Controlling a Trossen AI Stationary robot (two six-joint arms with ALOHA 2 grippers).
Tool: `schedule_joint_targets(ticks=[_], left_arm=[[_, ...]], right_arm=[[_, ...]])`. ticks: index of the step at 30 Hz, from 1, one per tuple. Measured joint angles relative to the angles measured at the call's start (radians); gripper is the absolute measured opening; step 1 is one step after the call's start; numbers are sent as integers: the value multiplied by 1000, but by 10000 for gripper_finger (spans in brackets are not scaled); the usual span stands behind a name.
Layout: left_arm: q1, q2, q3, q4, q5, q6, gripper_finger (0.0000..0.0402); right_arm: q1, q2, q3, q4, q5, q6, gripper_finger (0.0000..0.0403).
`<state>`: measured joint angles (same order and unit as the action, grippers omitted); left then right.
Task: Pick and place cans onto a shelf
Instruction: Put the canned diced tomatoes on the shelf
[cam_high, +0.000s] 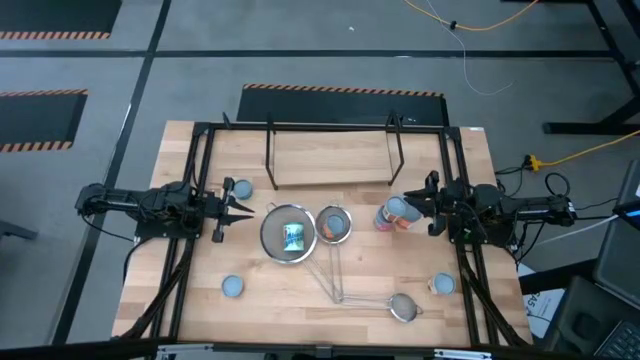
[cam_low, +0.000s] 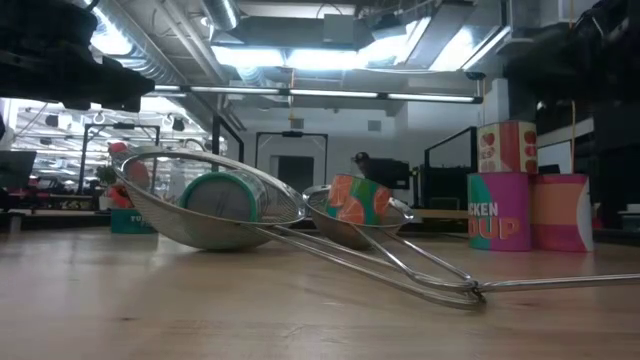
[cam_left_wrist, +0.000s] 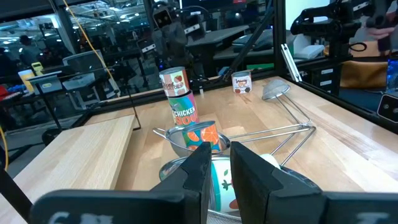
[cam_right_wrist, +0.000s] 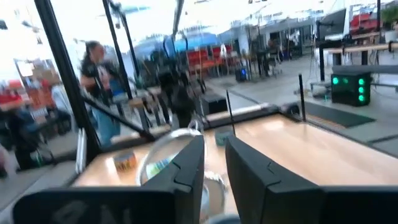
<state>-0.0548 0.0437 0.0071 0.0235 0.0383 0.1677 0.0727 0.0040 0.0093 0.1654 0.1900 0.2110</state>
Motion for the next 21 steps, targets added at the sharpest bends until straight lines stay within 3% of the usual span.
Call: schedule_joint_targets(ticks=[3, 5, 8, 13, 21], left_arm=[[0, 0, 0, 0, 0, 0, 54], [0, 0, 0, 0, 0, 0, 54], [0, 0, 0, 0, 0, 0, 54], [0, 0, 0, 0, 0, 0, 54], [0, 0, 0, 0, 0, 0, 54]], right_arm=[[0, 0, 17, 23, 9, 97, 97], [0, 1, 37, 26, 78, 186, 115], [0, 1, 69, 26, 122, 176, 134], [0, 1, 103, 33, 37, 68, 139], [0, 40, 214, 36, -39, 32, 139]])
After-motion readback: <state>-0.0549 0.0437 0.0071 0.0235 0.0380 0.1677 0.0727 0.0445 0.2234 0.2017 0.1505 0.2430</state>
